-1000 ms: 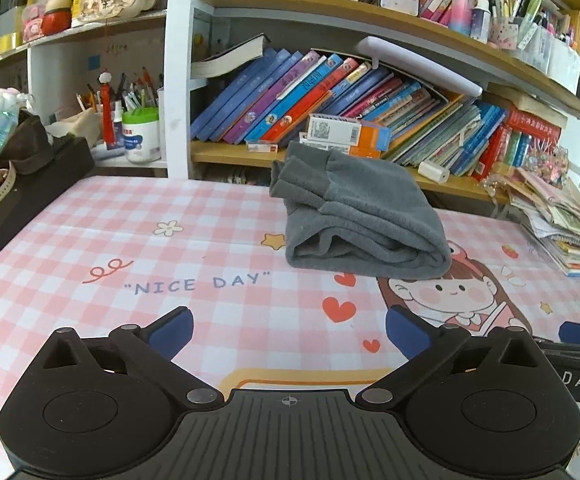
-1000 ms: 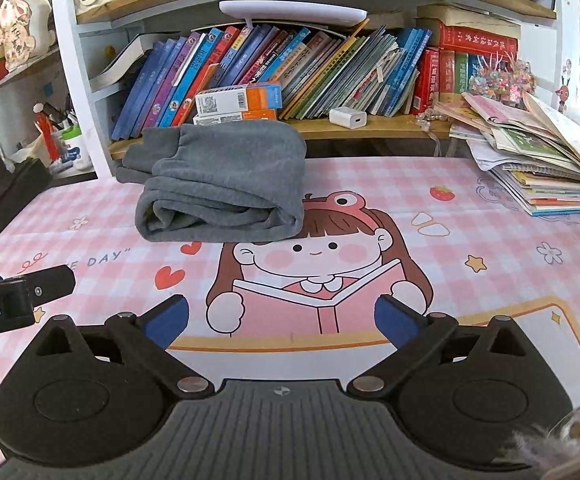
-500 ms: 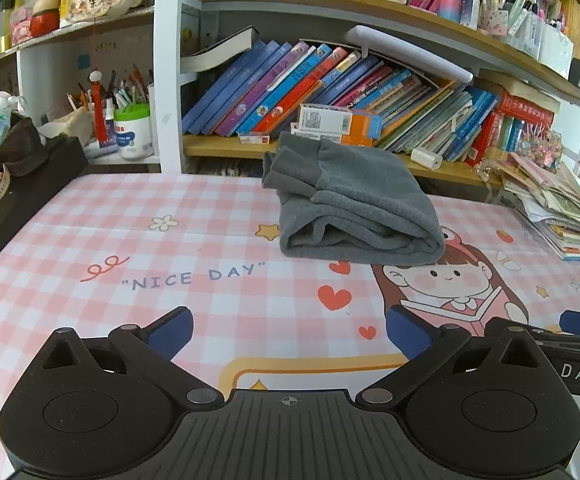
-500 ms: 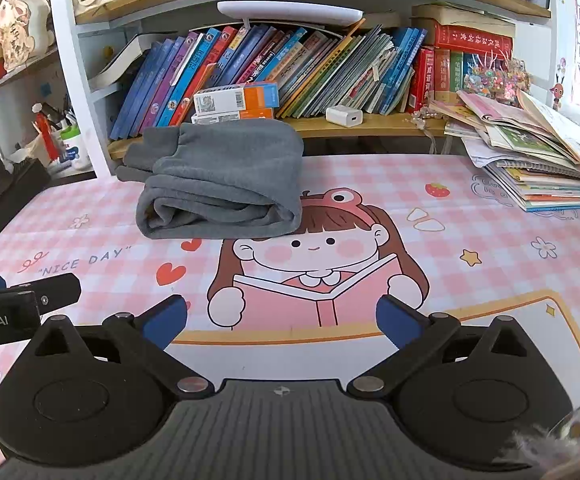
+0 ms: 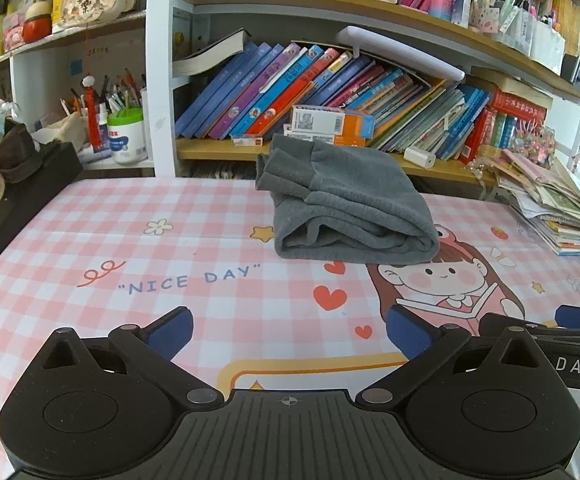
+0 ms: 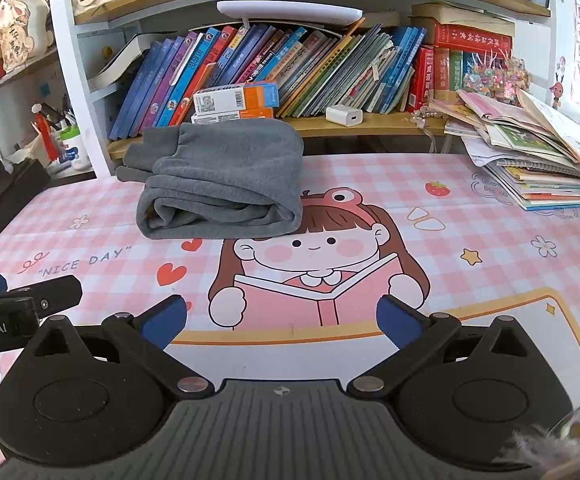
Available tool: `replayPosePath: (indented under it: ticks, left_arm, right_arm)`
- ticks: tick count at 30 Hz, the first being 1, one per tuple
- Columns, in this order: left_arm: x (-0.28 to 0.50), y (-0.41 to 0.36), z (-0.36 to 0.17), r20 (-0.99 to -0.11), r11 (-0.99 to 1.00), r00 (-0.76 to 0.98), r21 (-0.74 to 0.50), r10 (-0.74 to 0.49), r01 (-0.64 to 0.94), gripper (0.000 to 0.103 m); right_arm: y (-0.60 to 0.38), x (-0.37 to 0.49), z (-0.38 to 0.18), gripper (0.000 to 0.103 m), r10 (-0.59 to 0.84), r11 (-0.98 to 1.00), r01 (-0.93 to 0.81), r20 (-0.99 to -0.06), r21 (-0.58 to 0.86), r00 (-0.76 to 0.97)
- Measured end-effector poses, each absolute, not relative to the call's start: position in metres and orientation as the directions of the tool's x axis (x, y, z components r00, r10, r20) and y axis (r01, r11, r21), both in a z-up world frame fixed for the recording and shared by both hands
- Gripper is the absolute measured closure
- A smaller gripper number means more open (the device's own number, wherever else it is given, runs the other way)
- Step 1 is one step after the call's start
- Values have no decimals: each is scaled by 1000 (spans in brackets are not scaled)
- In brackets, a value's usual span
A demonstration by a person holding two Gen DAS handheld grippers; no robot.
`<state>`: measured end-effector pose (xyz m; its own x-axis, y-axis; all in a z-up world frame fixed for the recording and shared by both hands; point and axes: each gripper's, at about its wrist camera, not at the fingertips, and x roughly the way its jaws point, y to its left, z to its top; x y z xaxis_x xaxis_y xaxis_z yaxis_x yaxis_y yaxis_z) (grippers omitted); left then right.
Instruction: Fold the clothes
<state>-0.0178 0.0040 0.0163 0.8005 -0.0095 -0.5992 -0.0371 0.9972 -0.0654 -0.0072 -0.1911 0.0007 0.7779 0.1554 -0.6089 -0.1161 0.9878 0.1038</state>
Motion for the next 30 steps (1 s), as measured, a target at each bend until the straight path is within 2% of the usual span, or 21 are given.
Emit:
replayPosePath:
  ticks: [30]
  left_arm:
    - [-11, 6, 14, -612, 996, 791, -72, -4, -50, 0]
  right_arm:
    - [-191, 0, -2, 1, 149, 989, -111, -621, 99, 770]
